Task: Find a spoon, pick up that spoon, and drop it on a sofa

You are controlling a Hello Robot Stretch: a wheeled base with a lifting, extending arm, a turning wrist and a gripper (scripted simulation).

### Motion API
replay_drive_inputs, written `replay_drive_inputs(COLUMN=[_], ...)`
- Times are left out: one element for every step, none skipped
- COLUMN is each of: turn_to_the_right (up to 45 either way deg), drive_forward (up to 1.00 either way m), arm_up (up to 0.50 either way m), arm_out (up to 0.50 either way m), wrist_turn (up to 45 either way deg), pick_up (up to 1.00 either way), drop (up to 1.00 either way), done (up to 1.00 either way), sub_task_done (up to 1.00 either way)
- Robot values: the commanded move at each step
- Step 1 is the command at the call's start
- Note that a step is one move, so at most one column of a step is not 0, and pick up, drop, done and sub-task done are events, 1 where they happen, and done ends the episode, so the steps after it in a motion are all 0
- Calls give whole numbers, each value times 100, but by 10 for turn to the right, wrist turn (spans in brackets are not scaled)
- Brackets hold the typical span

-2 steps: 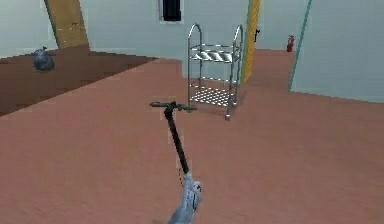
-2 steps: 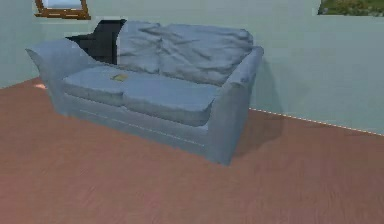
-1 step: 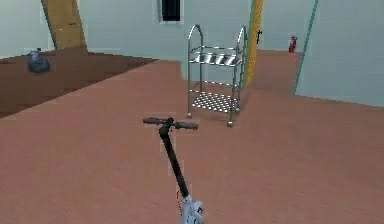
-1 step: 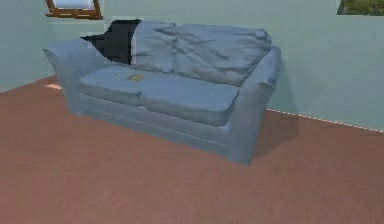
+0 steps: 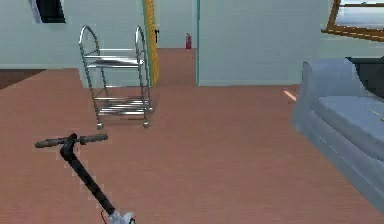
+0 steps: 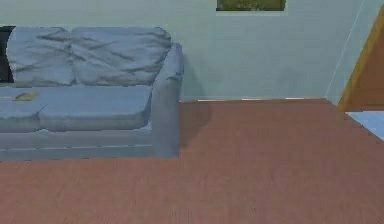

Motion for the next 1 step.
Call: replay_drive_inputs(turn_to_the_right=[0], drive_forward=[100], arm_up=[0], arm_out=[0], wrist_turn=[0], pick_up=[0], drop=[0], done=[0], sub_task_done=[0])
